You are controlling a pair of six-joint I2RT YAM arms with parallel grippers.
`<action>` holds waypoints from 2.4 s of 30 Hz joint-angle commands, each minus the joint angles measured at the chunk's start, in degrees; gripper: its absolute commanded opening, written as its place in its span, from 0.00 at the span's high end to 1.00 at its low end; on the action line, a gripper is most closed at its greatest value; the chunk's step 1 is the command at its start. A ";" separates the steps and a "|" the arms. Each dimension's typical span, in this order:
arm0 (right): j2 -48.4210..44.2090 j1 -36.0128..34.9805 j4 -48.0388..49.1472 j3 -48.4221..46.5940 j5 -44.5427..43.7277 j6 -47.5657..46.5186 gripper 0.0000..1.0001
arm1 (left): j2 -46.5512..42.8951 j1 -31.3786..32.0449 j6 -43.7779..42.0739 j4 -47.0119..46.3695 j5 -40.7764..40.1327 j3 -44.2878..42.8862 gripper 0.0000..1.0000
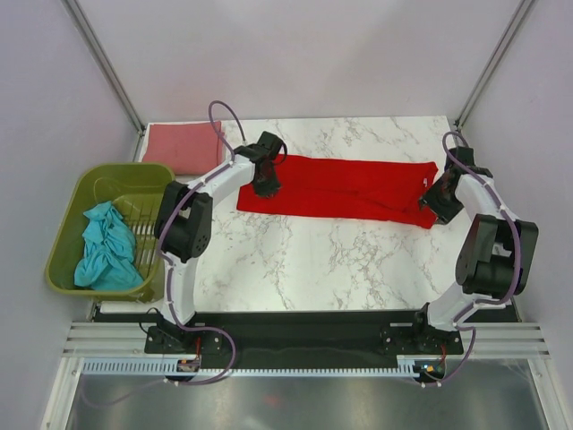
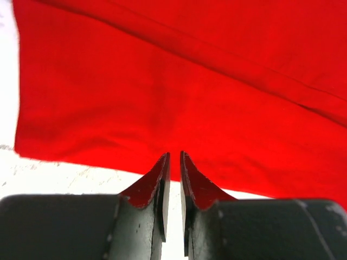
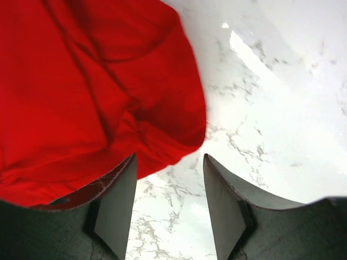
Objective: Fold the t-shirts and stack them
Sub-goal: Fold the tshirt
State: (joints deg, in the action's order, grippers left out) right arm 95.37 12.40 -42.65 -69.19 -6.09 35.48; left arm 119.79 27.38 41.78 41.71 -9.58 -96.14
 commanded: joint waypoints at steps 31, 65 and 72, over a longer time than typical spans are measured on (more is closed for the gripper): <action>-1.59 3.94 6.00 13.02 -16.67 0.20 0.76 | -0.34 -0.84 0.06 -3.22 -10.81 14.75 0.81; -6.17 -4.76 29.45 16.62 12.50 5.03 0.33 | -20.38 0.31 -19.19 -9.28 38.85 9.12 0.42; -5.02 -4.93 37.46 22.86 14.00 8.55 0.34 | -20.82 0.31 -18.14 -10.42 40.43 9.74 0.42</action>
State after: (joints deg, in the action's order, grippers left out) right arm 89.49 7.75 -11.94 -48.07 6.63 41.56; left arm 101.30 27.77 24.77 34.00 27.44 -86.41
